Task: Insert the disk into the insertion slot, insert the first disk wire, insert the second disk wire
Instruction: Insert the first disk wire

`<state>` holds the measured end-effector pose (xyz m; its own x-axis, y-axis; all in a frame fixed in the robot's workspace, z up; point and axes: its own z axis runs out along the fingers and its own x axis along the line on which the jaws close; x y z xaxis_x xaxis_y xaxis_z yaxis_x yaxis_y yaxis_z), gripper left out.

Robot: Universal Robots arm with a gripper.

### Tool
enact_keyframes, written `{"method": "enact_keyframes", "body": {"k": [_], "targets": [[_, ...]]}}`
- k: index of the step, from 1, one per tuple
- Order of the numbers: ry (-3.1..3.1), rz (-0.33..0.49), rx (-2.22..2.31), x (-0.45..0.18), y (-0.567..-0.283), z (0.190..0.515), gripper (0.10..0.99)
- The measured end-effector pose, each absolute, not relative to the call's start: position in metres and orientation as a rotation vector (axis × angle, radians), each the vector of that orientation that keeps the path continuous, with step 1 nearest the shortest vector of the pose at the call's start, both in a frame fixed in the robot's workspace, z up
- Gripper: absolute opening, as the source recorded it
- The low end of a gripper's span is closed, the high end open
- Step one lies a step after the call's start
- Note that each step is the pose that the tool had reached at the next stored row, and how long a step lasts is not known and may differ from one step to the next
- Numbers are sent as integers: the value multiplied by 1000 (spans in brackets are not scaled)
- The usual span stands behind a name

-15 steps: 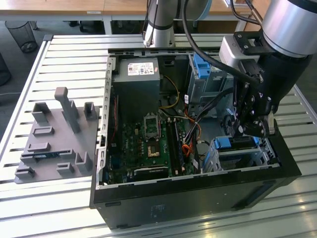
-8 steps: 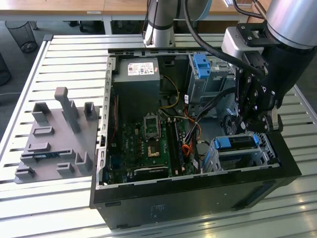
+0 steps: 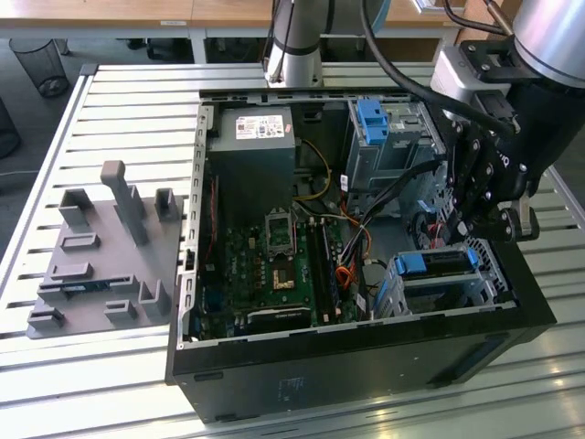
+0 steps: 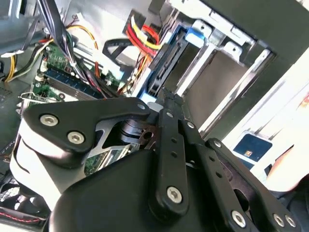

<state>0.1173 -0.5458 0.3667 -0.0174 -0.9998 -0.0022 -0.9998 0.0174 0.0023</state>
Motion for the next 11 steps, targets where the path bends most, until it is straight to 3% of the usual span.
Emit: {"method": "enact_keyframes", "body": {"k": [11], "targets": [[-2245, -22, 2186, 128, -533, 363, 106]]}}
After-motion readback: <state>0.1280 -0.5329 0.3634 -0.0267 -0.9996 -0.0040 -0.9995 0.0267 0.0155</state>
